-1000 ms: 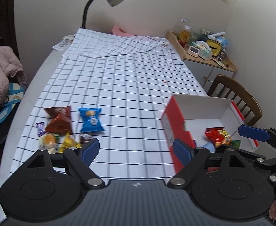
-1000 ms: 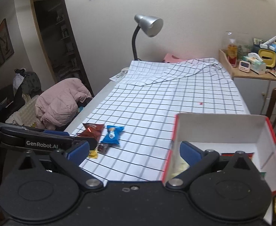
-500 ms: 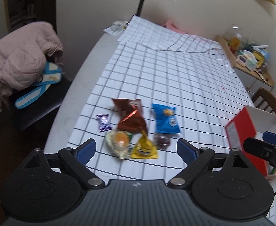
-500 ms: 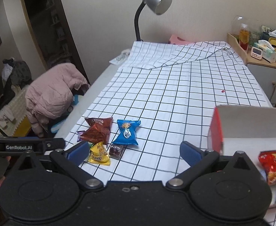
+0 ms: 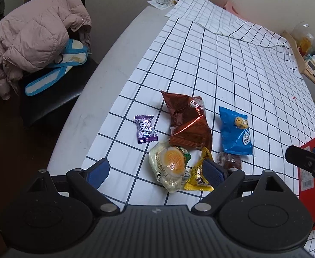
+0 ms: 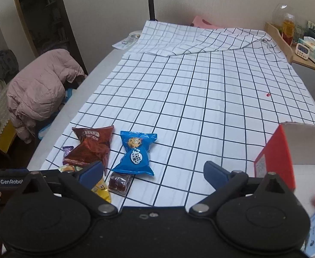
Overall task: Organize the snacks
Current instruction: 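Grasp the pale yellow bun with left tool while right grasps blue cookie packet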
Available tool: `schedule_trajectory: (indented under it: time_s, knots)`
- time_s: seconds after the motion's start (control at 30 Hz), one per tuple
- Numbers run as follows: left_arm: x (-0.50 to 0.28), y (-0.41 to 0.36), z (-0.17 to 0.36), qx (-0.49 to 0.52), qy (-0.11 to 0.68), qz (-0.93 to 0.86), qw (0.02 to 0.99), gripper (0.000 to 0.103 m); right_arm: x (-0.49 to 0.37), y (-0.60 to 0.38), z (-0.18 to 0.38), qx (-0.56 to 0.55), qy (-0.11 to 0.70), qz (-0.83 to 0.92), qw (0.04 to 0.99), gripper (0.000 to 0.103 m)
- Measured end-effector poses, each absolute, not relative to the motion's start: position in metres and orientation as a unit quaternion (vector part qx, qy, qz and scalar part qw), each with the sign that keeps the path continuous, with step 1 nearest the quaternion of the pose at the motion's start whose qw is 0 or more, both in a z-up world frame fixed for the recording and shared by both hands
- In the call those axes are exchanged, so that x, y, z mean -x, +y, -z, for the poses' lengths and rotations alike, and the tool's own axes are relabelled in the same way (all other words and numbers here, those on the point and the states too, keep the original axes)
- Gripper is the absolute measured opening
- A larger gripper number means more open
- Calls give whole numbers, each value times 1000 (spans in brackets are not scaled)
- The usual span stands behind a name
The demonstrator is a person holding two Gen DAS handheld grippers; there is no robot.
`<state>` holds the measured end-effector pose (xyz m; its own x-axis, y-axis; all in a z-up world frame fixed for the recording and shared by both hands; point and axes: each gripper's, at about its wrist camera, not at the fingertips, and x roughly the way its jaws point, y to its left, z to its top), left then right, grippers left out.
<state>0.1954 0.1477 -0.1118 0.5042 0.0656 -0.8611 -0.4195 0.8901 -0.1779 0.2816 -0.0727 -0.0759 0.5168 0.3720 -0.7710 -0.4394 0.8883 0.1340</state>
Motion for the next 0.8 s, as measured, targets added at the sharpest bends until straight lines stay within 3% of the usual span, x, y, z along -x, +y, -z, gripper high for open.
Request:
schedule_trajectory:
  time_s: [0.33,0.5,0.8]
  knots:
    - [-217,145,136,188,486,-166,837,93,-318,-43,112,32,470,-229,852,93]
    - [-221,142,142,190,486,-177,835,92,-330,-30,126,30,484,-229,844,82]
    - [-226,141,145,206,487,-170,831,64,-340,-14,141,27,494,-233,837,66]
